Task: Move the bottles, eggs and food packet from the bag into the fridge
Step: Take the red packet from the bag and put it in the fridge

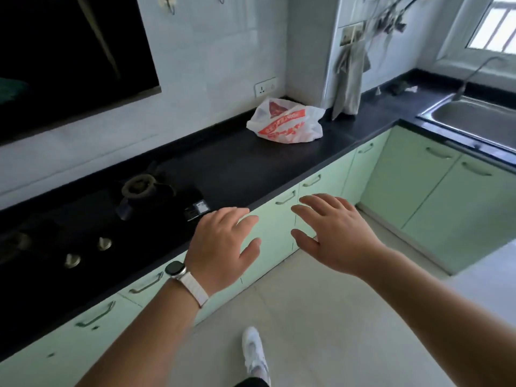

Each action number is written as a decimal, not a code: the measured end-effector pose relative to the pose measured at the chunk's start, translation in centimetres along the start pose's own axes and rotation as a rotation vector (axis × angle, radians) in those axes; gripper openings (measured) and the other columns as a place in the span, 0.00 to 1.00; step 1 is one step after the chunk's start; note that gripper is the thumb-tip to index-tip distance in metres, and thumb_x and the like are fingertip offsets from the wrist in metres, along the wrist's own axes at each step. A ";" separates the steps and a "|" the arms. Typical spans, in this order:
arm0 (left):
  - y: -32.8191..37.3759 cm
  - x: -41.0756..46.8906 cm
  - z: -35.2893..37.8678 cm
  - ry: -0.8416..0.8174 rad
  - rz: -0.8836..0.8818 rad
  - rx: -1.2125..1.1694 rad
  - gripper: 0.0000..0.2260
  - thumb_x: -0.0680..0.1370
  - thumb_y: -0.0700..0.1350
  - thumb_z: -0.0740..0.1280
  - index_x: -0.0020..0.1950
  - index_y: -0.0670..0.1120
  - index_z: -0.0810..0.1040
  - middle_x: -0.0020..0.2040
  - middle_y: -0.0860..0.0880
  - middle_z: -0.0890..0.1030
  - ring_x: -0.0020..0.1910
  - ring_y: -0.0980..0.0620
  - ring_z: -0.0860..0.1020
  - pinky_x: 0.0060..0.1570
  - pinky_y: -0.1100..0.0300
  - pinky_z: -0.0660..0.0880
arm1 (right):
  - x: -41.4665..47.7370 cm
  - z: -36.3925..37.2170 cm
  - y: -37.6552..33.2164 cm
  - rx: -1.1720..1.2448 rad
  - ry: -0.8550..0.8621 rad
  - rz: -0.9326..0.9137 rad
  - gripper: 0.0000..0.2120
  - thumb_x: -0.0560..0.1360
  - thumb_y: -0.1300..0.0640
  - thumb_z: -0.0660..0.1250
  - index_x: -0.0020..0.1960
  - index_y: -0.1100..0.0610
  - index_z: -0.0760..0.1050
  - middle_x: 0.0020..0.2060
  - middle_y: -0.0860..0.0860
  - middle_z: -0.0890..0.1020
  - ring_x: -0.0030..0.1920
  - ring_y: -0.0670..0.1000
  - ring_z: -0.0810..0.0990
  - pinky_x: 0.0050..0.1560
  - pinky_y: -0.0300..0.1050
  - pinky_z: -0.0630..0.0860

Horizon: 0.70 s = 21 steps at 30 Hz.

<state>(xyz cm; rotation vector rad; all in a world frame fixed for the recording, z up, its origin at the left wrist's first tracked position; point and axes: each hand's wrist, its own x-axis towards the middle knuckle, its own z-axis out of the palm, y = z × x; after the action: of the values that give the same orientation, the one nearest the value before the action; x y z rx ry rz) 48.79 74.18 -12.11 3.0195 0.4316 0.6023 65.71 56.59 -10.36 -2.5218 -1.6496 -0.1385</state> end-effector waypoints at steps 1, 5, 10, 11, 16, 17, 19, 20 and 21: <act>-0.4 1.1 0.7 -0.003 0.017 -0.012 0.20 0.77 0.55 0.60 0.60 0.45 0.81 0.59 0.46 0.82 0.59 0.44 0.79 0.56 0.47 0.74 | 0.6 0.2 0.6 -0.004 -0.011 0.020 0.25 0.79 0.37 0.51 0.69 0.48 0.69 0.67 0.48 0.74 0.69 0.54 0.70 0.69 0.54 0.65; -2.6 5.9 3.9 0.009 0.066 -0.063 0.19 0.77 0.55 0.60 0.60 0.46 0.81 0.58 0.47 0.82 0.58 0.45 0.78 0.56 0.48 0.74 | 4.0 1.2 2.9 -0.023 -0.031 0.097 0.25 0.78 0.37 0.53 0.69 0.48 0.69 0.67 0.48 0.74 0.70 0.53 0.69 0.69 0.53 0.65; -6.5 12.8 6.7 0.012 0.085 -0.124 0.19 0.77 0.55 0.60 0.59 0.46 0.81 0.58 0.48 0.82 0.59 0.46 0.79 0.56 0.49 0.73 | 10.6 1.6 5.5 -0.039 -0.058 0.152 0.25 0.78 0.37 0.52 0.70 0.48 0.69 0.67 0.48 0.74 0.69 0.54 0.70 0.69 0.52 0.65; -7.3 14.2 7.0 0.008 0.090 -0.135 0.19 0.77 0.55 0.60 0.59 0.47 0.81 0.58 0.49 0.82 0.59 0.46 0.78 0.57 0.49 0.73 | 12.0 1.4 5.9 -0.039 -0.058 0.165 0.26 0.78 0.37 0.51 0.70 0.48 0.68 0.68 0.47 0.74 0.70 0.53 0.69 0.69 0.52 0.64; -10.9 20.6 9.1 0.008 0.153 -0.169 0.19 0.78 0.55 0.59 0.60 0.47 0.81 0.59 0.48 0.82 0.60 0.46 0.78 0.57 0.48 0.74 | 17.1 1.2 8.0 -0.044 -0.014 0.249 0.26 0.78 0.36 0.50 0.70 0.47 0.68 0.68 0.47 0.73 0.70 0.53 0.69 0.69 0.52 0.64; -11.1 21.7 9.6 0.012 0.162 -0.175 0.19 0.78 0.55 0.59 0.60 0.47 0.81 0.59 0.48 0.82 0.59 0.46 0.79 0.56 0.48 0.74 | 17.7 1.3 8.5 -0.044 -0.013 0.265 0.26 0.78 0.36 0.50 0.70 0.47 0.68 0.68 0.47 0.73 0.70 0.53 0.69 0.69 0.52 0.64; -11.2 23.7 10.5 0.006 0.185 -0.189 0.19 0.77 0.55 0.59 0.59 0.47 0.81 0.59 0.48 0.82 0.59 0.46 0.79 0.55 0.47 0.75 | 18.6 1.6 9.6 -0.036 -0.020 0.302 0.26 0.78 0.36 0.50 0.70 0.47 0.68 0.68 0.47 0.73 0.70 0.53 0.68 0.69 0.52 0.63; -11.1 24.6 11.0 0.000 0.199 -0.198 0.19 0.77 0.55 0.59 0.59 0.47 0.81 0.59 0.48 0.82 0.59 0.46 0.79 0.55 0.47 0.75 | 18.9 1.7 10.2 -0.031 -0.021 0.320 0.26 0.78 0.36 0.50 0.70 0.47 0.68 0.68 0.47 0.73 0.70 0.53 0.68 0.69 0.52 0.64; -11.0 25.3 11.3 -0.006 0.212 -0.207 0.19 0.78 0.55 0.59 0.60 0.47 0.81 0.59 0.48 0.82 0.59 0.46 0.79 0.56 0.47 0.75 | 19.1 1.7 10.7 -0.031 -0.019 0.335 0.25 0.78 0.36 0.50 0.69 0.47 0.68 0.68 0.47 0.73 0.70 0.53 0.68 0.69 0.52 0.64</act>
<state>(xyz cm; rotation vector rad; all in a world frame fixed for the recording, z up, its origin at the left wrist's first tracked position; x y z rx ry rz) 72.67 91.98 -14.11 2.8858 0.0435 0.6064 83.17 69.90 -9.90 -2.7845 -1.2134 -0.1066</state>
